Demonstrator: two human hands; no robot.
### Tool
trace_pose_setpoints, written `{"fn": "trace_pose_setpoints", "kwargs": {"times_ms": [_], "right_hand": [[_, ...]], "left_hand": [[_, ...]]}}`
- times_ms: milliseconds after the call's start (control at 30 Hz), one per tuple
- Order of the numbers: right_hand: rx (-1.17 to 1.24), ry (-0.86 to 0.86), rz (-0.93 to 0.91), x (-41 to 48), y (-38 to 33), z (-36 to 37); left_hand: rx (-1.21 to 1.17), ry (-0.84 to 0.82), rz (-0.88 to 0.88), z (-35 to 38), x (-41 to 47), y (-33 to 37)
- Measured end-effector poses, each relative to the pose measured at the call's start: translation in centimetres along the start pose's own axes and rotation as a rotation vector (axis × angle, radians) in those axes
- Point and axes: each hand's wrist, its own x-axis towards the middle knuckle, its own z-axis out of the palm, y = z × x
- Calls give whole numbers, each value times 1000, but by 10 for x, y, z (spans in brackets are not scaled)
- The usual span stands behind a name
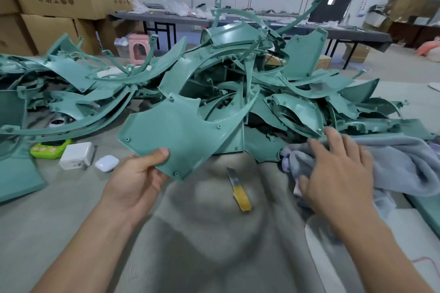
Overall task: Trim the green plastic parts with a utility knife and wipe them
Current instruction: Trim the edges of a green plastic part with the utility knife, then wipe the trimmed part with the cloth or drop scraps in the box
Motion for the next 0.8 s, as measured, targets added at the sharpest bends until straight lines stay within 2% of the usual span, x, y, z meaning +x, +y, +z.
{"fn": "trace_pose_setpoints", "kwargs": {"times_ms": [67,133,233,333,433,567,667,733,800], "right_hand": [[26,-46,20,3,7,6],[201,-40,122,7,6,6],[379,78,232,5,8,-5],[621,312,188,-5,-5,-30],[892,446,13,-15,-53,-64],[881,311,-341,-29,-138,-58],[652,290,-523,-34,-182,-29],[589,310,-523,-27,-189,-13],[623,322,-410,-12,-191,-10]], "left_hand": [[-3,-30,4,2,-2,-2],[-10,-54,-16,7,-5,-4],[-4,-85,-59,11,-11,-2],[-24,-83,-126,12,-13,3],[-86,-62,-218,16,-14,3],[-205,-109,-340,15,-16,1],[-354,-178,-411,6,-21,3],[-359,-194,-416,6,-22,1],[-288,-150,-378,8,-19,-2]]}}
